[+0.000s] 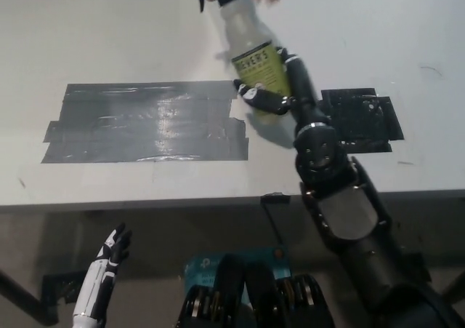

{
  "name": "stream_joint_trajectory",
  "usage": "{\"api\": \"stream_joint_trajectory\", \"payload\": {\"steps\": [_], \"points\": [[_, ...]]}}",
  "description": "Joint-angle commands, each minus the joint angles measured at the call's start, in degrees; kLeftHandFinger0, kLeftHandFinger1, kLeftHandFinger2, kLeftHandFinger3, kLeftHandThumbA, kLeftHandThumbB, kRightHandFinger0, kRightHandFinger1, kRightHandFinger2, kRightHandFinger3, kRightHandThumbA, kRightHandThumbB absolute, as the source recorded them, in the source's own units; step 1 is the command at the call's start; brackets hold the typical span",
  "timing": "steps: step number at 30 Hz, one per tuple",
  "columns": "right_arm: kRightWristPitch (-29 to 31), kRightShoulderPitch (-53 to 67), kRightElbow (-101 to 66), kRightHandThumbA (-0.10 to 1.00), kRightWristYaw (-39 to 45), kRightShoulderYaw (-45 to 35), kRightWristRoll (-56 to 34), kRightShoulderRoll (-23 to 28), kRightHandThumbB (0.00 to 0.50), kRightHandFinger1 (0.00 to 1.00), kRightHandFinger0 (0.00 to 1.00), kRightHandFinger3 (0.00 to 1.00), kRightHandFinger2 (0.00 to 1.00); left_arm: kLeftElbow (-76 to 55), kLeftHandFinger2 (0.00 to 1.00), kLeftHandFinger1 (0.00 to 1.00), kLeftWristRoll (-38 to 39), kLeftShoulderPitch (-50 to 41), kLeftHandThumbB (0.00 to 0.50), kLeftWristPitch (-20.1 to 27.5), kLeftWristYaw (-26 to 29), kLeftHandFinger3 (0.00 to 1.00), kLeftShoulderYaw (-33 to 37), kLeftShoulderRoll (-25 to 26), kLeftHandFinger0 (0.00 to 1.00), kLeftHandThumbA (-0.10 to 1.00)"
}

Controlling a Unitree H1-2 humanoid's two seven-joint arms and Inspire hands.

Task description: A spray bottle is kept on the black marked spot on the table infront of the robot and the robot extends its right arm to pick it up and hands it to a person

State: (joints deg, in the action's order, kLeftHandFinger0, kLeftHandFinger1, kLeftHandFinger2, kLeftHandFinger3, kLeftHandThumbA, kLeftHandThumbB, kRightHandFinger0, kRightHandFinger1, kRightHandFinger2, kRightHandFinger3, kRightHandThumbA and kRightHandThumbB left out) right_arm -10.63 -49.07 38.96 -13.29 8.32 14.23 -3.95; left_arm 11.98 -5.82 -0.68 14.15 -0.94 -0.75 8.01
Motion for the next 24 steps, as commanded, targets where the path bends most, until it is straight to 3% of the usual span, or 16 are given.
{"api": "stream_joint_trajectory", "payload": {"steps": [1,8,9,10,11,12,13,14,17,19,24], "points": [[4.84,-7.40,3.89,-0.10,-1.98,-0.60,-0.26,-2.20,0.138,0.43,0.00,0.81,0.85,-1.62,1.00,1.00,-0.85,0.40,0.500,1.56,0.16,1.00,0.22,0.86,1.00,1.00],[8.35,-9.18,10.61,-0.09,-4.72,-2.22,-0.88,-3.19,0.131,0.42,0.00,0.81,0.83,-1.97,1.00,1.00,-1.44,0.61,0.500,0.82,-0.05,1.00,0.32,1.24,1.00,1.00],[9.23,-9.12,11.49,0.01,-5.36,-2.52,-0.92,-3.15,0.188,0.48,0.05,0.91,0.89,-2.04,1.00,1.00,-1.33,0.60,0.500,0.78,-0.14,1.00,0.28,1.32,1.00,1.00],[9.77,-9.06,12.07,0.09,-5.84,-2.70,-0.91,-3.07,0.203,0.48,0.07,0.86,0.86,-2.10,1.00,1.00,-1.27,0.63,0.500,0.74,-0.23,1.00,0.26,1.40,1.00,1.00],[10.52,-8.87,12.18,0.21,-5.62,-2.80,-1.00,-2.84,0.241,0.53,0.16,0.91,0.87,-2.15,1.00,1.00,-1.20,0.73,0.500,0.68,-0.36,1.00,0.29,1.49,1.00,1.00],[11.54,-8.42,11.91,0.33,-4.12,-2.97,-1.65,-2.48,0.324,0.89,0.59,1.00,1.00,-2.02,1.00,1.00,-1.17,0.86,0.500,0.70,-0.44,1.00,0.33,1.56,1.00,1.00],[11.88,-7.90,11.35,0.45,-2.06,-2.90,-2.25,-2.08,0.389,1.00,0.78,1.00,1.00,-1.97,1.00,1.00,-1.17,0.85,0.500,0.78,-0.42,1.00,0.35,1.54,1.00,1.00],[12.07,-7.35,10.94,0.64,1.69,-1.96,-2.40,-1.02,0.442,1.00,1.00,1.00,1.00,-1.84,1.00,1.00,-1.18,0.84,0.500,1.17,-0.33,1.00,0.38,1.47,1.00,1.00],[10.74,-6.46,8.77,0.76,5.28,-0.57,-1.89,0.44,0.497,1.00,1.00,1.00,1.00,-1.92,1.00,1.00,-1.34,1.04,0.500,1.09,-0.36,1.00,0.52,1.55,1.00,1.00],[10.75,-4.84,4.39,0.84,6.76,0.52,-1.23,2.00,0.500,1.00,1.00,1.00,1.00,-1.97,1.00,1.00,-1.03,1.26,0.500,0.74,-0.52,1.00,0.55,1.40,1.00,1.00],[7.61,-0.14,-8.92,0.91,9.30,1.64,-0.97,4.74,0.500,1.00,1.00,1.00,1.00,-1.83,1.00,1.00,-0.88,1.19,0.500,0.81,-0.42,1.00,0.60,1.09,1.00,1.00]]}}
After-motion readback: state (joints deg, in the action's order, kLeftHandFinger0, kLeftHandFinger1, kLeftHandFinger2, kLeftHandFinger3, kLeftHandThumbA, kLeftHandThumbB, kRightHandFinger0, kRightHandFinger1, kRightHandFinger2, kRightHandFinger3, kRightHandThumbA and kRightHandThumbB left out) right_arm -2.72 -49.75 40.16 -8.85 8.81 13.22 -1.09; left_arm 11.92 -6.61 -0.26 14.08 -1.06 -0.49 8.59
